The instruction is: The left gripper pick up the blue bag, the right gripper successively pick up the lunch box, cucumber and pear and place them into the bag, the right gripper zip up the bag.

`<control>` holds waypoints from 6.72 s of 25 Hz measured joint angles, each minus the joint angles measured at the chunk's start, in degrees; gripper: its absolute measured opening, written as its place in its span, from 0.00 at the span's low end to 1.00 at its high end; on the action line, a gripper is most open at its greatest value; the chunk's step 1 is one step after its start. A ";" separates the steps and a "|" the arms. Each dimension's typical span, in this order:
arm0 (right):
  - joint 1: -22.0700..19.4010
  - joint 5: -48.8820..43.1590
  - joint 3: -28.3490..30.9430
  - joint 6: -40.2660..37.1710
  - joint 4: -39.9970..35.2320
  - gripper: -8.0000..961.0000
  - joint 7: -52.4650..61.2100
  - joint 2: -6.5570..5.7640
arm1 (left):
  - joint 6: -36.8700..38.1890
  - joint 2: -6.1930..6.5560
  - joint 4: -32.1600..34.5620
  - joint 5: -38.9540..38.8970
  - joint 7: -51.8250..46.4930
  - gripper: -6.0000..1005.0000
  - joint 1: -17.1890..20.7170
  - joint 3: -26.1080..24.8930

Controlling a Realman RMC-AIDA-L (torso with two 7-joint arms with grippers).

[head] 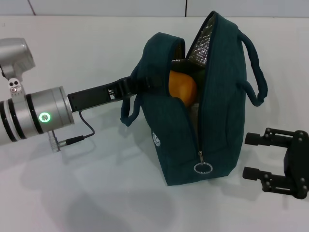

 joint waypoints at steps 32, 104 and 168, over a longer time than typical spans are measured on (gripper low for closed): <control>8.25 -1.63 -4.25 10.08 14.55 0.66 -0.60 1.67 | -0.07 0.00 0.00 0.01 0.00 0.05 -0.36 0.00; 10.55 12.02 -20.26 19.31 17.52 0.05 -0.63 1.67 | -0.06 0.06 -0.57 -0.86 0.06 0.05 -0.43 0.00; 10.34 24.57 -19.79 16.26 2.09 0.02 -4.56 1.15 | 4.93 0.88 -0.53 -14.62 24.18 0.88 7.05 -1.41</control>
